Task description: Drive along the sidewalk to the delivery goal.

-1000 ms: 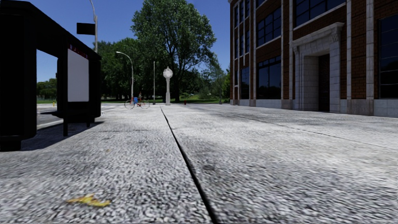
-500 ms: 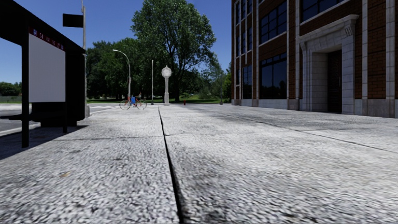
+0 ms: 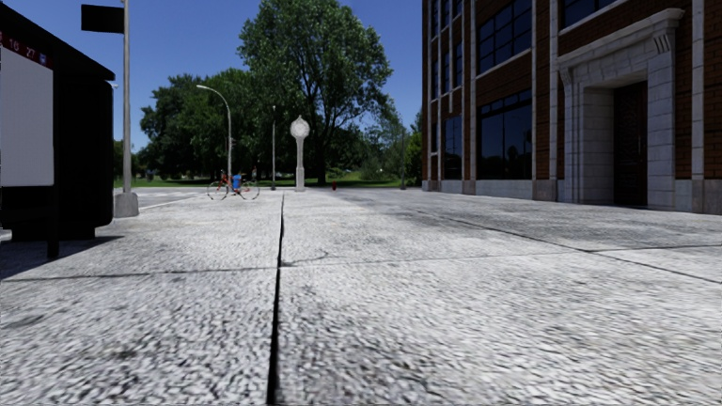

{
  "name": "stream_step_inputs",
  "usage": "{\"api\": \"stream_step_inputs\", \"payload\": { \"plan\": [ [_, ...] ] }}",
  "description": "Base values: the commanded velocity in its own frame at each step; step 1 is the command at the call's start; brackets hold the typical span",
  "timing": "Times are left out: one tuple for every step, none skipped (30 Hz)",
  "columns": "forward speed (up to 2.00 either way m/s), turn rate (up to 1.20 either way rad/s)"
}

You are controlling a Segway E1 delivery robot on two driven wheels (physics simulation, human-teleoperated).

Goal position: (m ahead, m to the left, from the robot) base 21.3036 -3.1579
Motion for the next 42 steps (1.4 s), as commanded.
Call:
{"api": "stream_step_inputs", "payload": {
  "plan": [
    [2.00,0.00],
    [2.00,0.00],
    [2.00,0.00],
    [2.00,0.00],
    [2.00,0.00],
    [2.00,0.00],
    [2.00,0.00],
    [2.00,0.00],
    [2.00,0.00],
    [2.00,0.00],
    [2.00,0.00],
    [2.00,0.00],
    [2.00,0.00],
    [2.00,0.00],
    [2.00,0.00],
    [2.00,0.00],
    [2.00,0.00],
    [2.00,0.00],
    [2.00,0.00],
    [2.00,0.00],
    [2.00,0.00],
    [2.00,0.00],
    [2.00,0.00],
    [2.00,0.00],
    [2.00,0.00],
    [2.00,0.00],
    [2.00,0.00],
    [2.00,0.00],
    [2.00,0.00],
    [2.00,0.00],
    [2.00,0.00],
    [2.00,0.00],
    [2.00,0.00],
    [2.00,0.00],
    [2.00,0.00],
    [2.00,0.00],
    [2.00,0.00],
    [2.00,0.00],
    [2.00,0.00],
    [2.00,0.00],
    [2.00,0.00],
    [2.00,0.00]
  ]
}}
